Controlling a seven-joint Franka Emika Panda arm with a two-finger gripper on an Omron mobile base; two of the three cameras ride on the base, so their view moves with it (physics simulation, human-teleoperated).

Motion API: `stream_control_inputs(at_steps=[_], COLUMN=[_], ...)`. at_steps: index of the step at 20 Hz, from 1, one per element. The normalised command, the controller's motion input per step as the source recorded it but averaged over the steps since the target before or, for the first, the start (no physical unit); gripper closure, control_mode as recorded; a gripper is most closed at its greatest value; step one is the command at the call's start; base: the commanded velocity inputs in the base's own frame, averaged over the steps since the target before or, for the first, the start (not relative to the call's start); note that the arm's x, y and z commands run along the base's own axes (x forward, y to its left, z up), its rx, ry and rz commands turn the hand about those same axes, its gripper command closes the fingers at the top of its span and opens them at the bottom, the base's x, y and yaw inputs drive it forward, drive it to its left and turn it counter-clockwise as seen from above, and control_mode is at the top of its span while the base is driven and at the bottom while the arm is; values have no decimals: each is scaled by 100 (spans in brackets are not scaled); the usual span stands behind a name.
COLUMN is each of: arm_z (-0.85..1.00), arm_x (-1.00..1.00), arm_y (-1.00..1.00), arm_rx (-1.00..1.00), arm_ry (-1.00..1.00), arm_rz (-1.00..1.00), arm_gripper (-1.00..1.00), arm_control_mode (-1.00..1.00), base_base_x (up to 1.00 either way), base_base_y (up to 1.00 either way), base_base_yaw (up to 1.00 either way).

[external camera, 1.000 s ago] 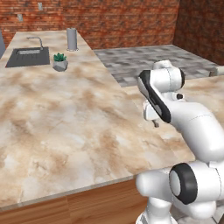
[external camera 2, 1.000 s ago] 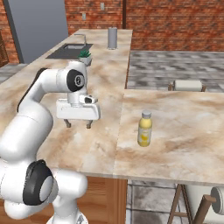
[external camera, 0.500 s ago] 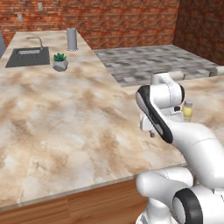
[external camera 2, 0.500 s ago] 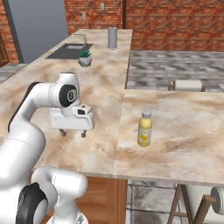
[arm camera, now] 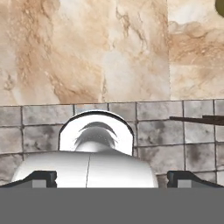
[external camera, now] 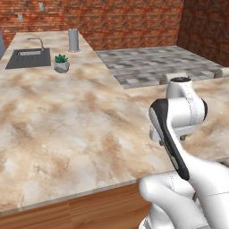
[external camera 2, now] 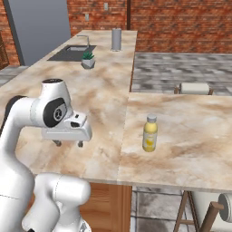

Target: Place the drinks on the dining counter in a tight cluster.

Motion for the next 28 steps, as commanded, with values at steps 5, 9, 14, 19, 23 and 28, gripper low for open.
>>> stream_control_inputs(at_steps=[5,9,14,19,23,28], arm_z=[0,0,0,0,0,0], arm_x=[-6,0,0,0,0,0], arm_y=[16,10,0,0,0,0], arm_rx=[0,0,0,0,0,0], arm_ry=[-11,-7,0,0,0,0], arm_rz=[5,16,3,0,0,0], arm_gripper=[-100,-100,-100,-100,-100,-100], arm_control_mode=[-100,-100,100,100,100,100], base_base_x=[0,0,0,-13,-33,-19], base_base_y=[0,0,0,9,71,100], base_base_yaw=[0,0,0,0,0,-3])
